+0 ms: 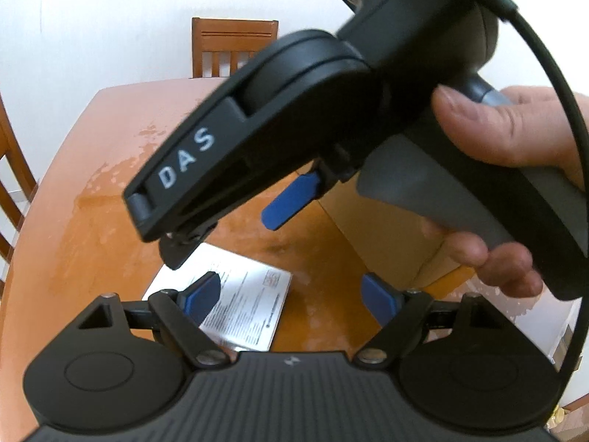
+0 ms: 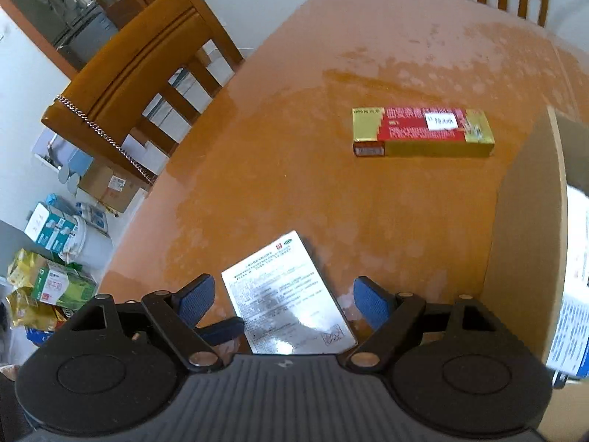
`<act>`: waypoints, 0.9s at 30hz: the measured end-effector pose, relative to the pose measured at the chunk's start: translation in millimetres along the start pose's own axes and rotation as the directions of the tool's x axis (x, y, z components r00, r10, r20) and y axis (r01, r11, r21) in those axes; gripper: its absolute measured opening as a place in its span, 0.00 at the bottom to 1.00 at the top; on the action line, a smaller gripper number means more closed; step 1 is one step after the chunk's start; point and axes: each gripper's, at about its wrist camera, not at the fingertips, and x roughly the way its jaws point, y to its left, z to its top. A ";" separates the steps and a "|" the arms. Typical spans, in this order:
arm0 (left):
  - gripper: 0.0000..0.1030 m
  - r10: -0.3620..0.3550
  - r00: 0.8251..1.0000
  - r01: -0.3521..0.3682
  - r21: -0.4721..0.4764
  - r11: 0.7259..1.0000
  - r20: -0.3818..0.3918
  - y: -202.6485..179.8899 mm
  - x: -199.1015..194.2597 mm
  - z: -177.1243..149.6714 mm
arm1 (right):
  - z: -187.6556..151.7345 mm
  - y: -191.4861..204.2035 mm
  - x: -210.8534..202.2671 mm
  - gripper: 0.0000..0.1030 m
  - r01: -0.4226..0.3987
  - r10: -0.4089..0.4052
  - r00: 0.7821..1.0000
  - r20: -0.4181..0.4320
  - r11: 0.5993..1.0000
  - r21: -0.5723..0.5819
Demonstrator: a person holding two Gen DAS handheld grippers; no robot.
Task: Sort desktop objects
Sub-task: 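Tilt the white box upright in the right gripper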
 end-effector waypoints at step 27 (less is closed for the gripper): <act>0.81 0.031 0.994 -0.035 -0.041 0.999 -0.105 18.0 -15.4 -47.7 | -23.9 25.8 48.3 0.77 0.154 -0.197 0.975 -0.099 0.931 -0.332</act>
